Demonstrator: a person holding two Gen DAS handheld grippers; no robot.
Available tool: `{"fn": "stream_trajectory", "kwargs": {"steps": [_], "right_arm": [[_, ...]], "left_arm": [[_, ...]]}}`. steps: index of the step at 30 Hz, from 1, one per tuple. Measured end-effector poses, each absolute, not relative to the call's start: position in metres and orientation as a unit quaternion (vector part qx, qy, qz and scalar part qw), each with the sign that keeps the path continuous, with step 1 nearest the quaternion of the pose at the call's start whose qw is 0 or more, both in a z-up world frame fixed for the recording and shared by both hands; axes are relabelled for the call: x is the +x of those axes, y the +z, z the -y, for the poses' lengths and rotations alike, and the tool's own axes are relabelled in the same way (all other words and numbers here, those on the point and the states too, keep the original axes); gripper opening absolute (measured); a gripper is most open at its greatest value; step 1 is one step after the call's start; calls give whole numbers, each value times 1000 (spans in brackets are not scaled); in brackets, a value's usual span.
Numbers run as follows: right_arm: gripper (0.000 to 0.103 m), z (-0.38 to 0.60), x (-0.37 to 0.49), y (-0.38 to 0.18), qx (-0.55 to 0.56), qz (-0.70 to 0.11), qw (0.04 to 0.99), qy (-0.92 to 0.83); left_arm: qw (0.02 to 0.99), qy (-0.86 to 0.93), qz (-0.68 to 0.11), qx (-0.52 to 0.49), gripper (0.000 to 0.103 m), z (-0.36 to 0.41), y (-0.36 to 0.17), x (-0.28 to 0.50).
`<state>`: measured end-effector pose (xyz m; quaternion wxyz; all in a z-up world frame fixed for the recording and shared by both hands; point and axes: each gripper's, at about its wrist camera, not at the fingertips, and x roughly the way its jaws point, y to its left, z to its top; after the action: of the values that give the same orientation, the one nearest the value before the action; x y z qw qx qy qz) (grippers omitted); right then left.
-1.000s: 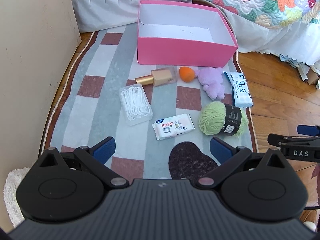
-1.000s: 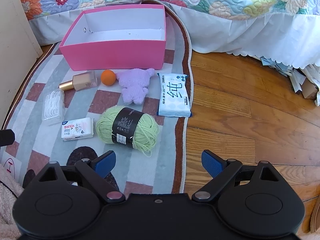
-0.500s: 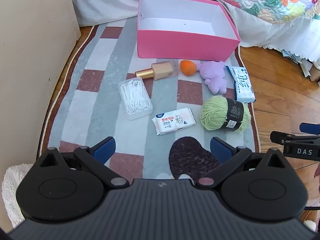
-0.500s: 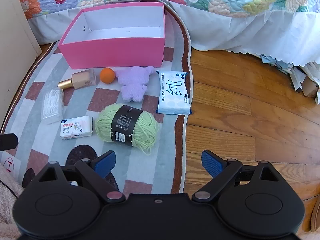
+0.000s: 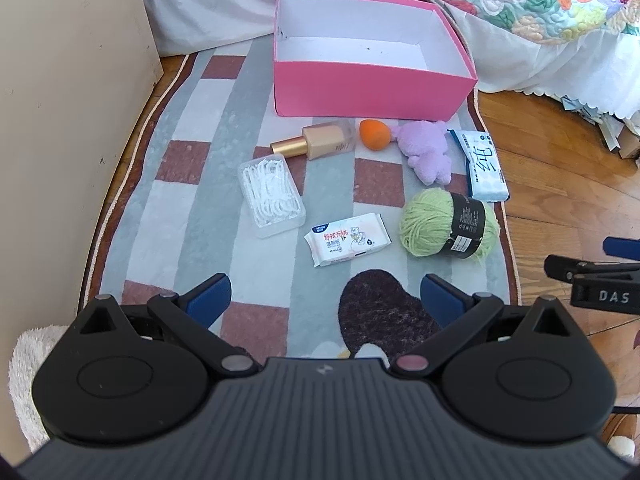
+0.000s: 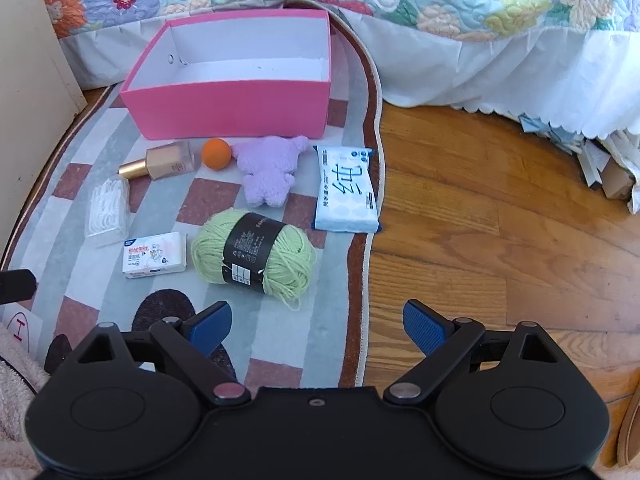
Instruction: Organize objects
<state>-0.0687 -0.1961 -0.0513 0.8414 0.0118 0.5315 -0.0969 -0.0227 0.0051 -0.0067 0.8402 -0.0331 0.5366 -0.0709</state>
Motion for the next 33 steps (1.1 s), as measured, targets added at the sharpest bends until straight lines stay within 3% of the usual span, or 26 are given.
{"fn": "stream_trajectory", "kwargs": {"steps": [7,15,21,33], "right_arm": [[95,201,-78,-37,34,-518,853,-56],[95,216,-95,-36,36,-439,898,-7],[95,229,-79,-67,99,-418,903,27],[95,210,-48,-148,11,-417,906,70]], "left_arm": [[838,-89,-537,-39,102,-6,5,-22],[838,-144,-527,-5,102,23,24,11],[828,-180,-531,24,102,67,-11,40],[803,-206,-556,-66,98,87,-103,88]]}}
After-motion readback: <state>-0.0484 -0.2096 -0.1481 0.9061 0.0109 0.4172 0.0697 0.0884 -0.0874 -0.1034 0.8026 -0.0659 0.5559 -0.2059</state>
